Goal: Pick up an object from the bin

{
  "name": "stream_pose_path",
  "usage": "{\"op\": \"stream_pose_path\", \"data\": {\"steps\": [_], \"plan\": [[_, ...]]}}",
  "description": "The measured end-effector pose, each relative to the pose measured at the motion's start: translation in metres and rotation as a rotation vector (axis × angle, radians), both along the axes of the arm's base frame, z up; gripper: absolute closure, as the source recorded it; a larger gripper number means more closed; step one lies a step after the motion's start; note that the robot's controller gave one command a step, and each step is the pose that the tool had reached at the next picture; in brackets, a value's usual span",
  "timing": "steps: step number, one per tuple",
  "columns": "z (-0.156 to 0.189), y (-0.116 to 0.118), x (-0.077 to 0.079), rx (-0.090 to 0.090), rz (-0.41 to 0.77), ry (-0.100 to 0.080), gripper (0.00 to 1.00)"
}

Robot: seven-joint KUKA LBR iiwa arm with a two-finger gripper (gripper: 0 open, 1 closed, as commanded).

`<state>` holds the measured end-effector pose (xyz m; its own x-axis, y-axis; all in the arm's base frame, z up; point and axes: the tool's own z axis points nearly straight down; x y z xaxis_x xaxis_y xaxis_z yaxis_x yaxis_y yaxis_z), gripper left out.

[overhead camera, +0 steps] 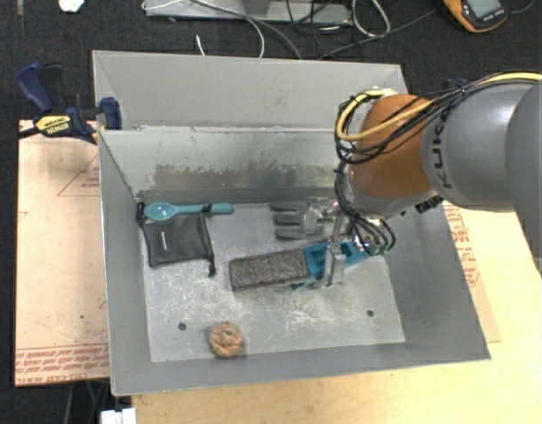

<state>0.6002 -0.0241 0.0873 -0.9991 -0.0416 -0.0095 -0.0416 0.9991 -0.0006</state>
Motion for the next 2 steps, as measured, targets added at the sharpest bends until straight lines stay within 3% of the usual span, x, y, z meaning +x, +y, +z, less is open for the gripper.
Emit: {"op": "stream_pose_path", "data": {"steps": [1,2], "plan": [[-0.0083,0.0066,0.0065,0.001,-0.01,0.004,0.0],[-0.0118,0.0094,0.0072,0.002,-0.153,0.003,0.0]]}}
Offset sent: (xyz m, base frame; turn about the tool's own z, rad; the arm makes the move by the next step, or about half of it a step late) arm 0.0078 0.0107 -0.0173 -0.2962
